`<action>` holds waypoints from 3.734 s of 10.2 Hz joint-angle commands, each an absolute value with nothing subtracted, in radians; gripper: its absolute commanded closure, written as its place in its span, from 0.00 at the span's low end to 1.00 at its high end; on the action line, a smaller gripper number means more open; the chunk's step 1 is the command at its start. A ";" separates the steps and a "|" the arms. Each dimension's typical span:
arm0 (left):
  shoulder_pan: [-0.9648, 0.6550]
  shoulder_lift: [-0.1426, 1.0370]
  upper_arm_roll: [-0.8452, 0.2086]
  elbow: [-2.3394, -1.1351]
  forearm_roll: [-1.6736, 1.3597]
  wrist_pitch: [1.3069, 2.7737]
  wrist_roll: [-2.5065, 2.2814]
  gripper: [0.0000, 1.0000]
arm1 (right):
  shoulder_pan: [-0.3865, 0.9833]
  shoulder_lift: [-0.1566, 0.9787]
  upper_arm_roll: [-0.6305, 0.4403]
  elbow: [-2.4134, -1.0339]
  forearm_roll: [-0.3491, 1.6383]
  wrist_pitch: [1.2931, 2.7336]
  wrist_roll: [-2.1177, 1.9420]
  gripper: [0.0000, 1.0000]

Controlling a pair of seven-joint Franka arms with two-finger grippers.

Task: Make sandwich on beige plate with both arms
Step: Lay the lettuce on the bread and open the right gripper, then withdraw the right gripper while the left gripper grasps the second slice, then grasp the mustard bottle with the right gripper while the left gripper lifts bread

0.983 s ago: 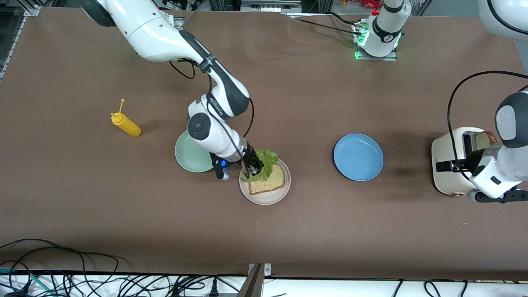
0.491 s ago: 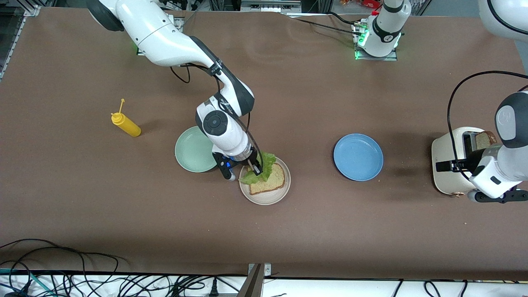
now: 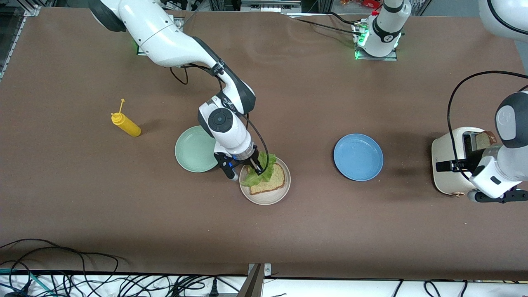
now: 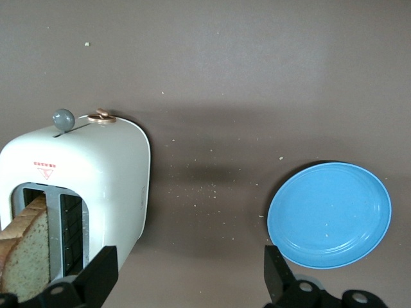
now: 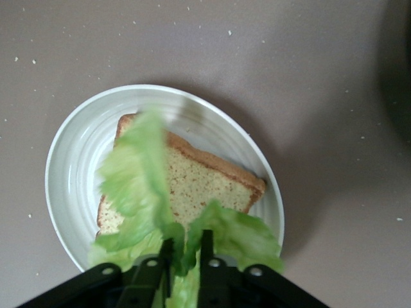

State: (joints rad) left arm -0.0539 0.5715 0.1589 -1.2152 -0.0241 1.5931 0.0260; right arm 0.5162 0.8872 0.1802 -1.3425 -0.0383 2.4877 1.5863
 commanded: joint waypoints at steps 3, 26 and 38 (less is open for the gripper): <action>-0.055 0.551 0.161 -1.232 0.012 1.589 0.020 0.00 | 0.512 0.885 0.172 -1.304 -0.058 2.474 1.602 0.14; 0.212 0.317 0.167 -1.731 0.083 1.998 0.571 1.00 | -0.064 0.146 -0.346 -1.926 0.330 1.577 -1.176 0.00; -0.009 0.489 0.138 -1.290 -0.277 1.505 0.431 1.00 | -0.156 0.414 -0.426 -2.164 0.850 1.701 -2.315 0.00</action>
State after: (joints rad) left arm 0.0359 0.4493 0.1330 -1.3266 -0.1800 1.5342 0.4831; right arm -0.1515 0.4113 -0.4290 -2.1382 0.8061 1.6942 -2.2603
